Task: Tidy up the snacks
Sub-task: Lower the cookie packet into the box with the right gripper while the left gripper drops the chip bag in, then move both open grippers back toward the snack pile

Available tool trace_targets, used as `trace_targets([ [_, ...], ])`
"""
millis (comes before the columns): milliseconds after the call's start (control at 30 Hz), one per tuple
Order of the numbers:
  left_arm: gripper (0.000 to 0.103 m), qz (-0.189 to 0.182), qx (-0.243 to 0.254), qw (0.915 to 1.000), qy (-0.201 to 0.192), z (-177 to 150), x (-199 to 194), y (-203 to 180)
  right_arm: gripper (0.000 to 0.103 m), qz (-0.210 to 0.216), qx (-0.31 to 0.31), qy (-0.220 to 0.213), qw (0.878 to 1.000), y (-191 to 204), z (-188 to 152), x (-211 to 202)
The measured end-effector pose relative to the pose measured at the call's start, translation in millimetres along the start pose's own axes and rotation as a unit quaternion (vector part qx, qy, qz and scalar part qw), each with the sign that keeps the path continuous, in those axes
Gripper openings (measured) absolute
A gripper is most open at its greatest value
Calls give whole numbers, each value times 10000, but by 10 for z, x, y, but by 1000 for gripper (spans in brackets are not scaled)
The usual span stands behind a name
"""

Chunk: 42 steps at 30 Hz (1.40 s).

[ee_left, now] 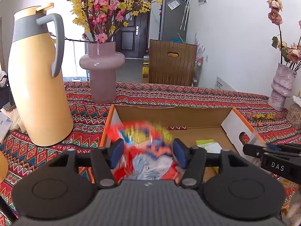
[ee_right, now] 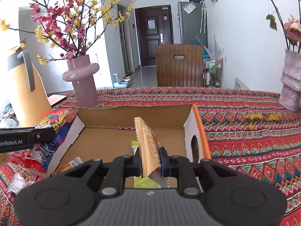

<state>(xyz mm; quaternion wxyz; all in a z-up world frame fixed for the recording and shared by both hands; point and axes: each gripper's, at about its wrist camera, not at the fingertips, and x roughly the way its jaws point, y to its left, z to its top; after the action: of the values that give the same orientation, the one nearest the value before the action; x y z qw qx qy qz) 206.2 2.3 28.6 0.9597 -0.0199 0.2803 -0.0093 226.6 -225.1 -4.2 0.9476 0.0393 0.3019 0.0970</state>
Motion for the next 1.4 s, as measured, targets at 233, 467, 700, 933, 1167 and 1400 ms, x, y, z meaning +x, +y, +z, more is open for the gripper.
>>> trace_targets([
  [233, 103, -9, -74, 9992, -392, -17, -225, 70, 101, 83, 206, -301, 9993, -61, -56, -173],
  [467, 103, -180, -146, 9984, -510, -141, -520, 140, 103, 43, 146, -573, 9982, -91, -178, -527],
  [700, 103, -141, -180, 9983, -527, -410, -767, 275, 103, -166, 159, -681, 9974, -238, -479, -853],
  [933, 103, -114, -200, 9990, -381, -758, -948, 477, 103, -648, 58, -745, 9951, -371, -837, -1160],
  [1167, 103, -90, -224, 9997, -97, -1063, -1010, 613, 103, -1021, 76, -160, 9946, -531, -1164, -1246],
  [1400, 103, -108, -255, 9996, -27, -1140, -1039, 636, 103, -1200, 407, 366, 9913, -690, -1353, -1107],
])
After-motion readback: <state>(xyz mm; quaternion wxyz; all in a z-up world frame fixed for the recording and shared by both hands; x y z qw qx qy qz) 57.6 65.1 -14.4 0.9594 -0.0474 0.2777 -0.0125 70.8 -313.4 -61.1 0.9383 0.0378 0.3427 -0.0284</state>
